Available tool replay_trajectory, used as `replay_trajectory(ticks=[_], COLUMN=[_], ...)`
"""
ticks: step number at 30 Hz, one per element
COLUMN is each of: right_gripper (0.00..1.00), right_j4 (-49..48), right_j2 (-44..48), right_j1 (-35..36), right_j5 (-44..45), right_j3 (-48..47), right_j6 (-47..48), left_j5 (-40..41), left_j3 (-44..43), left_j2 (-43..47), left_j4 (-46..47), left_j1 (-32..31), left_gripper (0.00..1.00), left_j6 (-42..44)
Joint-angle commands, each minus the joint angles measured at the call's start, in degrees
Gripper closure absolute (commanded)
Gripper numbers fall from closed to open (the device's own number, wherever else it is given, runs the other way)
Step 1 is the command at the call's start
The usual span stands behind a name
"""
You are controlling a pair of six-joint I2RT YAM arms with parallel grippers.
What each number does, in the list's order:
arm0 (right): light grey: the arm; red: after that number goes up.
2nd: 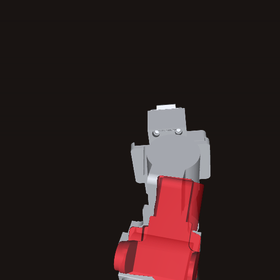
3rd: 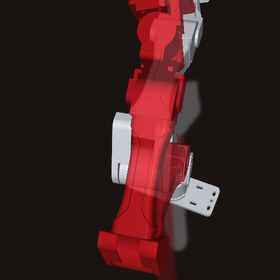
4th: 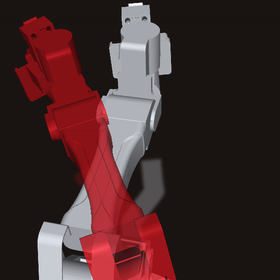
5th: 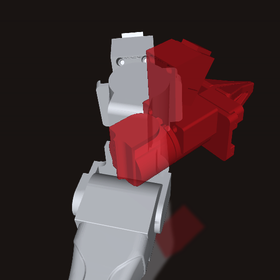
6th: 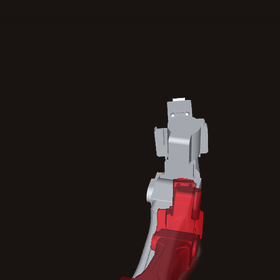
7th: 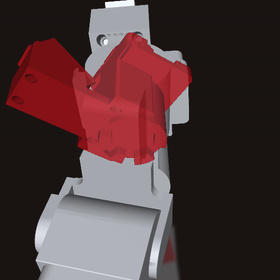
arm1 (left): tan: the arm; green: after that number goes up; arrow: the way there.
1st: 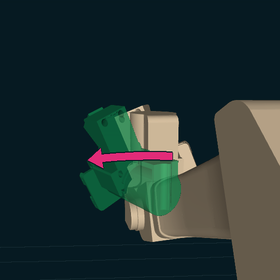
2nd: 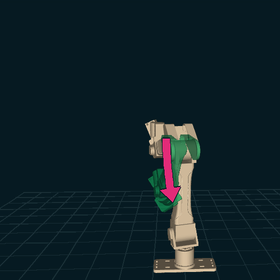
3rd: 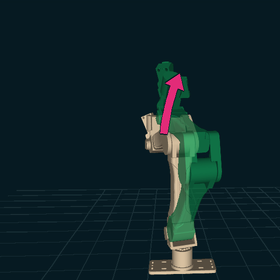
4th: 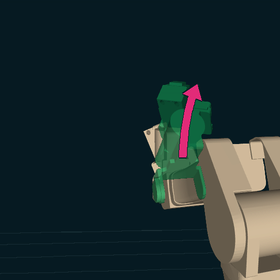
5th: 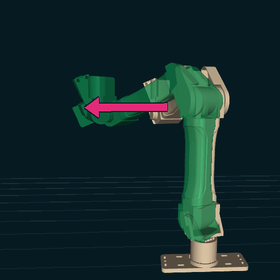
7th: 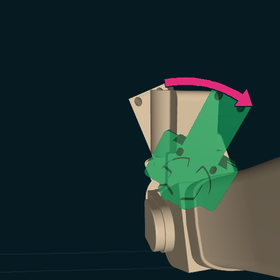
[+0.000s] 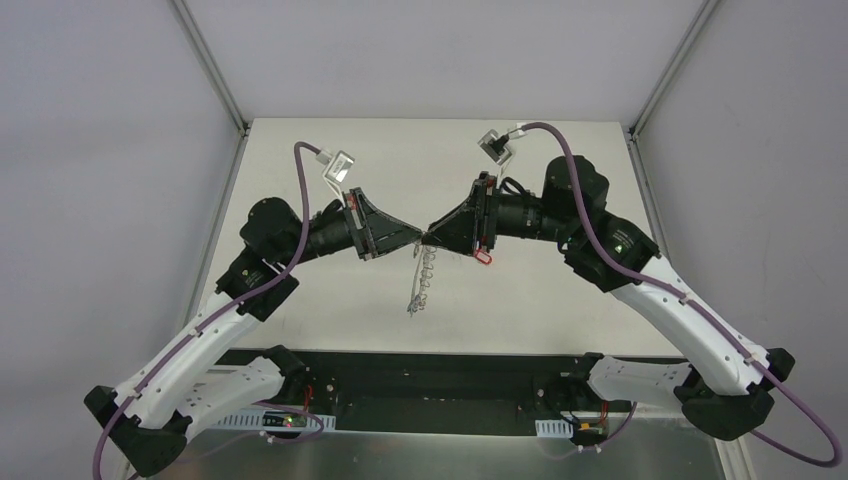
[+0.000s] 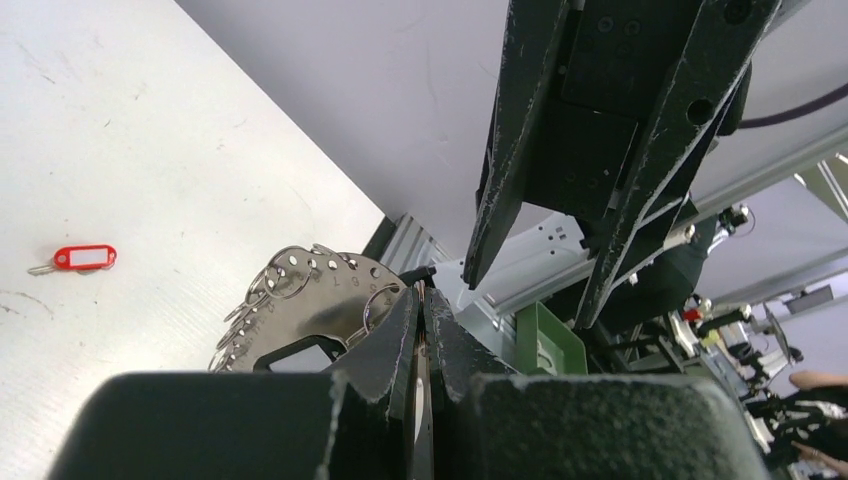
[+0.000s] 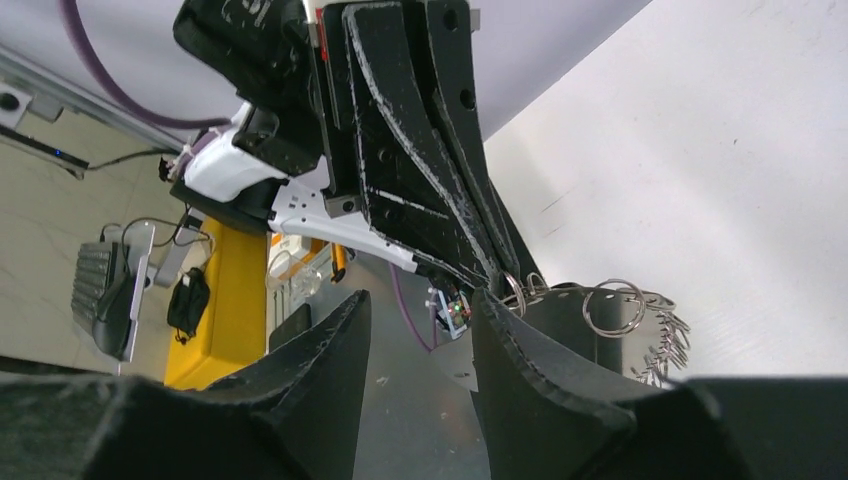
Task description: Put the keys on the keyring
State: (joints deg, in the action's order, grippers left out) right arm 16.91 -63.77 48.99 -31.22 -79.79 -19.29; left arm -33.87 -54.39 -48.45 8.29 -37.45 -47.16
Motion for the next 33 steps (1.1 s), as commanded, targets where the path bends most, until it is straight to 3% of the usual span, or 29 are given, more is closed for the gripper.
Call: replay_trajectory(ticks=[1, 10, 25, 29, 33], right_gripper=[0.56, 0.56, 0.6, 0.6, 0.57], right_j4=[-4.5, -3.3, -4.7, 1.7, 15.4], right_j2=[0.1, 0.8, 0.0, 0.3, -0.5], right_j1=[0.4, 0.6, 1.1, 1.2, 1.3], right_j5=[4.7, 6.0, -0.8, 0.1, 0.9], right_j3=[0.7, 2.8, 2.9, -0.1, -7.2], right_j6=[-3.2, 0.2, 2.1, 7.9, 16.2], left_j5=[3.9, 5.4, 4.4, 0.7, -5.8], left_j3=[0.7, 1.2, 1.1, -1.1, -5.6], left_j2=[2.6, 3.5, 3.1, 2.9, 1.9], left_j4=[5.3, 5.4, 5.7, 3.5, -2.7], left_j1=[-0.1, -0.1, -0.1, -0.1, -0.1], left_gripper=[1.0, 1.0, 1.0, 1.0, 1.0], left_j6=[-3.2, -5.5, -6.1, -3.6, 1.2])
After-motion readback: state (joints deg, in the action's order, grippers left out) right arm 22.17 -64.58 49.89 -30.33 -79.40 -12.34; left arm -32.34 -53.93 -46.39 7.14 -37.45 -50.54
